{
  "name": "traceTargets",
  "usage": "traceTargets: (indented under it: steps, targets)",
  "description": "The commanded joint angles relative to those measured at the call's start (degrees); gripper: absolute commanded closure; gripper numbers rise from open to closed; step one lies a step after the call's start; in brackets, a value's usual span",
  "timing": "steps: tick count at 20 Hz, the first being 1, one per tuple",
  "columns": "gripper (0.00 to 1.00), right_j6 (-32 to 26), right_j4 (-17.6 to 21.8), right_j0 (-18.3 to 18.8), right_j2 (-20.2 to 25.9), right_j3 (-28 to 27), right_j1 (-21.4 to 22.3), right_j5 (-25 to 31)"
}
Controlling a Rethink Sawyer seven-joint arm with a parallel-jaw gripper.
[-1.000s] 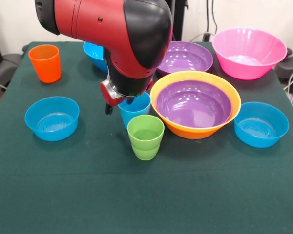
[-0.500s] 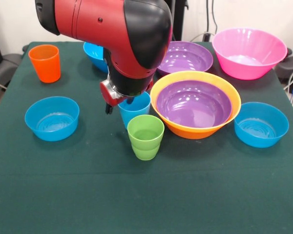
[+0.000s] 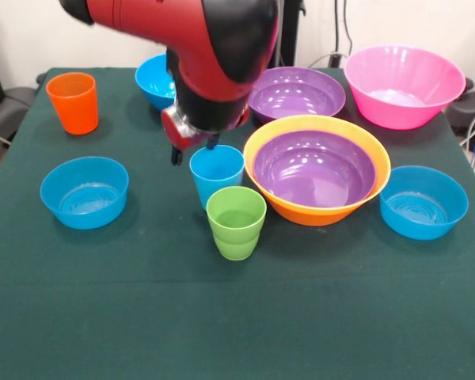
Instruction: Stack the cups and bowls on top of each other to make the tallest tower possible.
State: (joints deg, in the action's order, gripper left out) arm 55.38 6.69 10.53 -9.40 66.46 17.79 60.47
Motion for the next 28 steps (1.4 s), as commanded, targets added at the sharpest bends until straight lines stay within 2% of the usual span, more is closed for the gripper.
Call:
traceTargets:
  steps: [1, 7, 17, 24, 28]
  targets:
    - [0.0, 2.2, 0.8, 0.0, 4.8, 6.0, 5.9, 1.6]
    - [0.0, 1.2, 1.5, 0.1, 4.6, 7.1, 8.8, 4.0]
    - [0.0, 3.0, 1.4, 0.8, 6.1, 5.3, 5.7, -0.5]
    - [0.0, 4.5, 0.7, 1.6, 7.4, 5.3, 3.8, -6.5]
    - [0.0, 5.1, 1.3, 1.2, 7.0, 3.2, 1.6, -6.9]
